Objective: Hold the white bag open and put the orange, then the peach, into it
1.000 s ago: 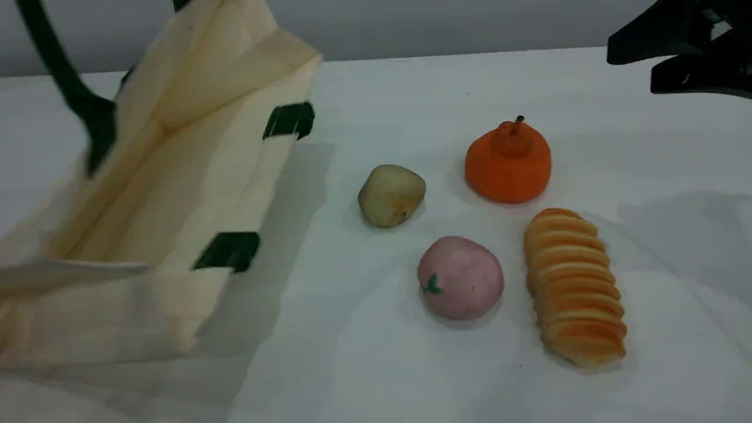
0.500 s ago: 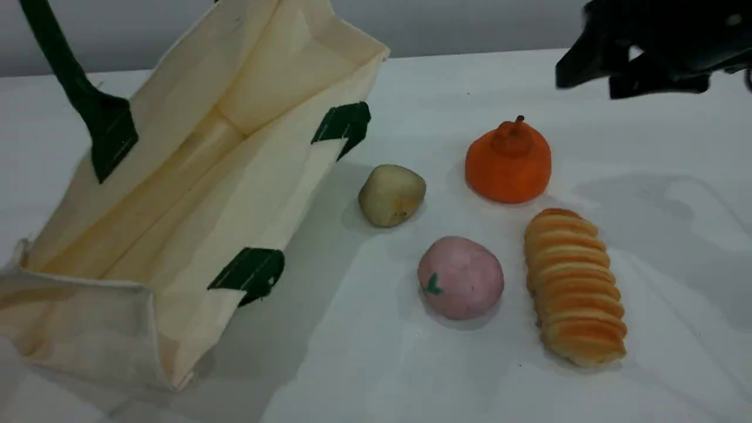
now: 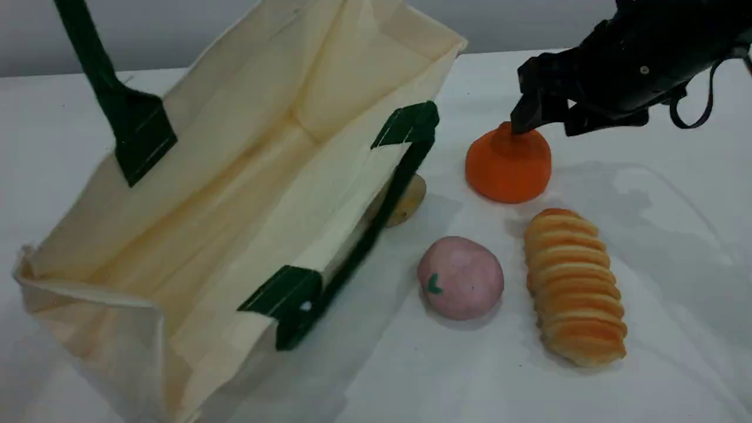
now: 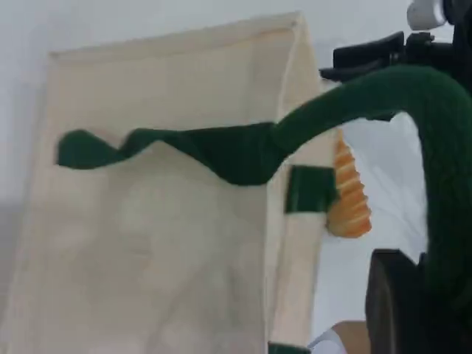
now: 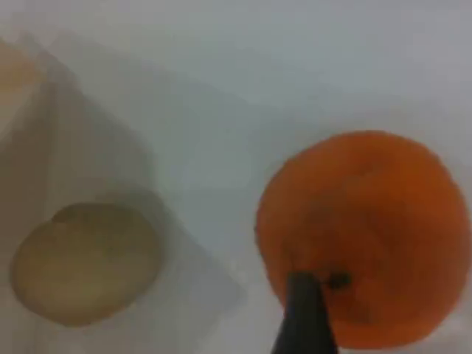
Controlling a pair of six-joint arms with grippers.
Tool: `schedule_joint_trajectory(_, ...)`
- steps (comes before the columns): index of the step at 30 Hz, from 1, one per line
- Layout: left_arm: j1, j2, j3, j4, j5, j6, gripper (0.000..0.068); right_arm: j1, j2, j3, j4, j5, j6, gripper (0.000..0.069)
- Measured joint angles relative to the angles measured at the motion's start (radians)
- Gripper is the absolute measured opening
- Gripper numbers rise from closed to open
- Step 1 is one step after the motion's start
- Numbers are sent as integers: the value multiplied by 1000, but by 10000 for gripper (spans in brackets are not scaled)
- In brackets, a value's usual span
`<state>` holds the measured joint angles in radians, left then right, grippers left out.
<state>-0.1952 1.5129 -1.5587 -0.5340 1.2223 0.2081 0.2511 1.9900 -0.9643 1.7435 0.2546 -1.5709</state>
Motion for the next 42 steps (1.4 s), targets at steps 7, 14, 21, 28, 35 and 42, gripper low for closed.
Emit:
schedule_joint_trajectory(7,0,0,0,0,0,1,58,0,0,-52,0,20,1,459)
schedule_joint_trajectory(14,0,0,0,0,-1,1,58,-1,28,-63,0,27,1,459)
schedule_joint_trajectory(21,0,0,0,1,-1,1,58,-1,108,-105,0,87,1,459)
schedule_joint_trajectory(28,0,0,0,3,-1,9,58,-1,183,-132,3,85,0,435)
schedule_joint_trajectory(35,0,0,0,3,-1,12,58,-1,184,-131,3,89,1,92)
schedule_joint_trajectory(42,0,0,0,11,-1,16,58,-12,112,-116,-118,79,1,45)
